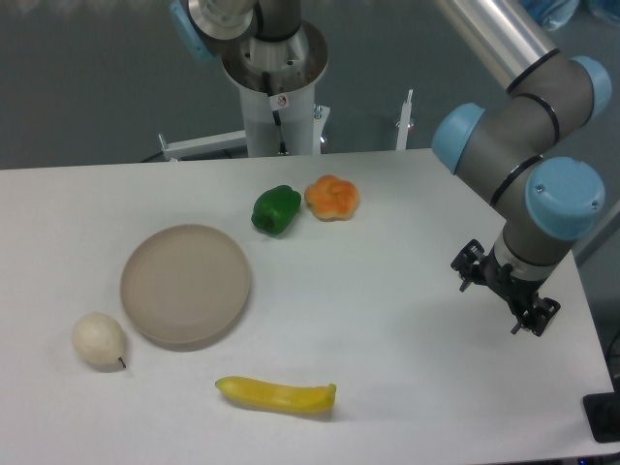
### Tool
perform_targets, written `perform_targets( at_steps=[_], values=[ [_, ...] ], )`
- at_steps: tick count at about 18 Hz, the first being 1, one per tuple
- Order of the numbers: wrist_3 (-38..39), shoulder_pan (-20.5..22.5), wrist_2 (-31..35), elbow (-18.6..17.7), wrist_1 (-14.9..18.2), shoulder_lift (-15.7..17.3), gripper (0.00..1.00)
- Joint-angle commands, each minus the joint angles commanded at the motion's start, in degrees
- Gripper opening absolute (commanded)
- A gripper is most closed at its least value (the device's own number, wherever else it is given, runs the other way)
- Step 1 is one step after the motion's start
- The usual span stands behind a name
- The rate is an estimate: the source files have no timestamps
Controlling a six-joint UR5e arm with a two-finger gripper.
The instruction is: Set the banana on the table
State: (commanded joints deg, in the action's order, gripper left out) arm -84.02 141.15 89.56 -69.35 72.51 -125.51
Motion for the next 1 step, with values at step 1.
perform_targets(
  at_steps=[1],
  values=[
    [0.0, 0.0, 0.0, 0.0, 0.0, -0.3, 1.00]
  ],
)
